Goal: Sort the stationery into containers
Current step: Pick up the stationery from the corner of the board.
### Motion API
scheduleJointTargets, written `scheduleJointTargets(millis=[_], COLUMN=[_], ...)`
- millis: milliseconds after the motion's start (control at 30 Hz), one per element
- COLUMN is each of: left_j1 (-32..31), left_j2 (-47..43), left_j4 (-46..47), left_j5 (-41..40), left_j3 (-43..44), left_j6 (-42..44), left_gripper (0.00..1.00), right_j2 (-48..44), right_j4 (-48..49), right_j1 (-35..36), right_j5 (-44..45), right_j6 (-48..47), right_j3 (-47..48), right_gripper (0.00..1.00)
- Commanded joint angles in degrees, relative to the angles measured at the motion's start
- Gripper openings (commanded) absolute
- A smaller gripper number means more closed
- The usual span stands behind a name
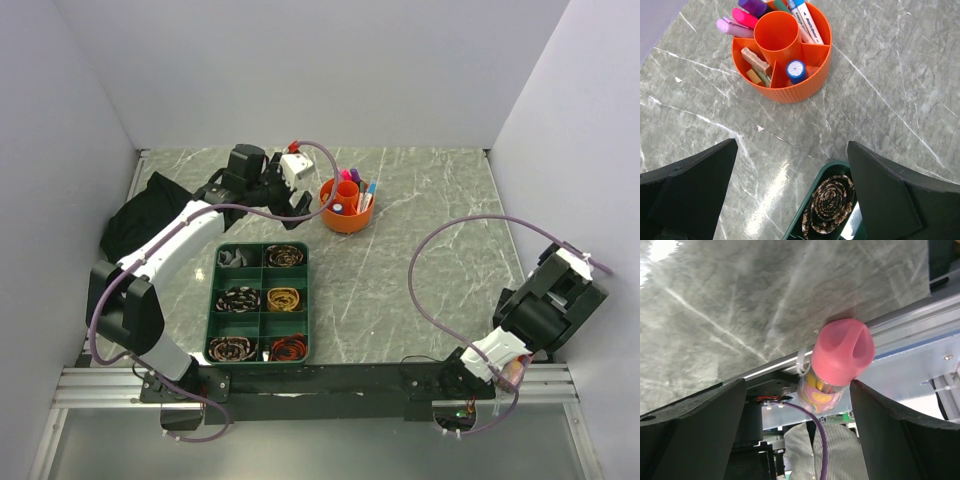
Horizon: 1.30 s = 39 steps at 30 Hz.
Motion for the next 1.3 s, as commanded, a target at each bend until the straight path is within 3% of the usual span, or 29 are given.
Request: scheduleJointTargets(millis=[0,500,700,767,833,1033,1267], left_j1=[0.1,0.1,0.1,0.1,0.1,0.1,0.1], left_j2=[-0.7,-0.4,-1.0,-1.5,-1.6,-1.5,-0.3], left_j4=[0.5,0.5,0.7,0.7,0.7,0.6,1.0], left_j5=[0.5,1.5,1.1,0.7,0.5,0.7,1.3], left_j3=[2.4,3.5,2.5,2.2,1.8,2.5,3.3], left_j6=[-2.0,-2.6,-3.6,-3.5,-3.4,-3.4,-3.3], left_gripper=[0.99,0.99,0.99,0.99,1.0,0.99,1.0], right_j2=[-0.6,0.2,1.6,1.2,-0.1,-7.4,-10.7], right_j4=[1.6,5.4,8.0,7.7,7.7,6.7,6.0], right_j1=[0.3,0.2,1.0,1.7,4.5,17.5,26.5], right_j5=[1.9,8.1,9.0,7.5,6.7,1.1,-2.5], right_j6=[2.5,1.9,-0.6,-1.2,-2.4,-3.1,-4.9], right_j3=[-2.3,-4.0,-4.7,-5.1,-6.5,-8.9,-3.2], right_gripper=[0.91,0.86,0.73,0.61,0.53,0.44,0.26])
